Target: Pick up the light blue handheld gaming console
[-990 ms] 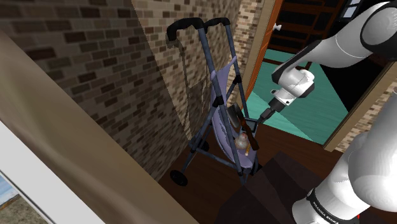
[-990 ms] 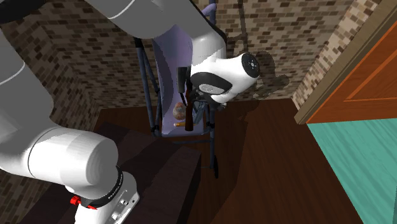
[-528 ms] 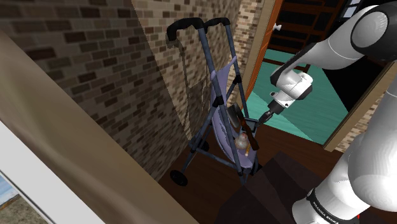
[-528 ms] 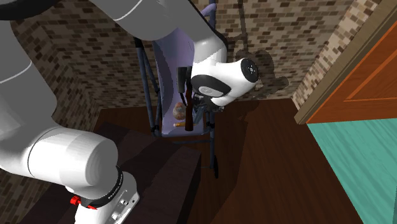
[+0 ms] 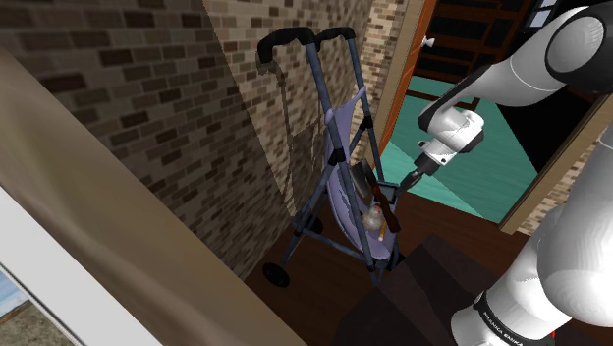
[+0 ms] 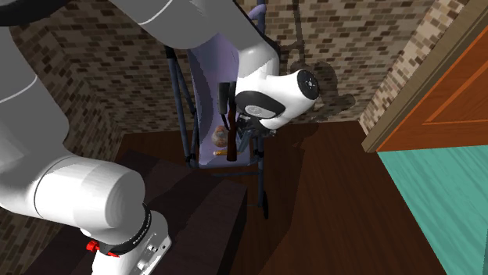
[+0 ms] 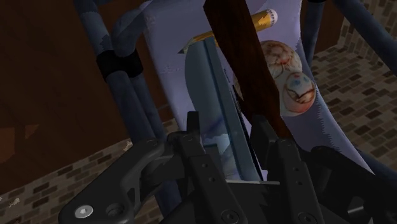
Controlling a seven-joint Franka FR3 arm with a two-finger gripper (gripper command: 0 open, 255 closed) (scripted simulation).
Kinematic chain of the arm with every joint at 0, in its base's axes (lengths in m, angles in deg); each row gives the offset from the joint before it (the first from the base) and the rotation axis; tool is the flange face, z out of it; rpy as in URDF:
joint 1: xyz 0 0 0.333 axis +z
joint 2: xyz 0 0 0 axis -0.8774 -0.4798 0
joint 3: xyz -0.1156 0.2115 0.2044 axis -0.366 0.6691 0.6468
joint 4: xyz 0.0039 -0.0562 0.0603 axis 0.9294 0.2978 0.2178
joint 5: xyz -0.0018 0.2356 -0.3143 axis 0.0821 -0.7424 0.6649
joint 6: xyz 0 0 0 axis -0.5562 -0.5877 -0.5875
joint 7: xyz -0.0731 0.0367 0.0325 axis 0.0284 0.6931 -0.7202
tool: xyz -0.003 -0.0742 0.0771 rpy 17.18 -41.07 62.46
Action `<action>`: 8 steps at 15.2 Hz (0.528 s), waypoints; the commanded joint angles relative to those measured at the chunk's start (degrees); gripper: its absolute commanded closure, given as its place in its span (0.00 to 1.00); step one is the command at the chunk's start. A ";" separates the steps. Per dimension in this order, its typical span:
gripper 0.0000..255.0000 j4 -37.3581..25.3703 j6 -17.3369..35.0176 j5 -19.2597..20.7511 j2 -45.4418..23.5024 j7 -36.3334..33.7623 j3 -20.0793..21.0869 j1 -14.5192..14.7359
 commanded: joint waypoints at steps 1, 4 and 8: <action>1.00 0.30 0.01 2.17 2.27 -1.92 -0.60 0.59; 1.00 0.45 -0.40 5.68 5.35 -5.03 -1.32 1.08; 1.00 0.42 -1.21 10.27 9.37 -9.21 -1.74 1.27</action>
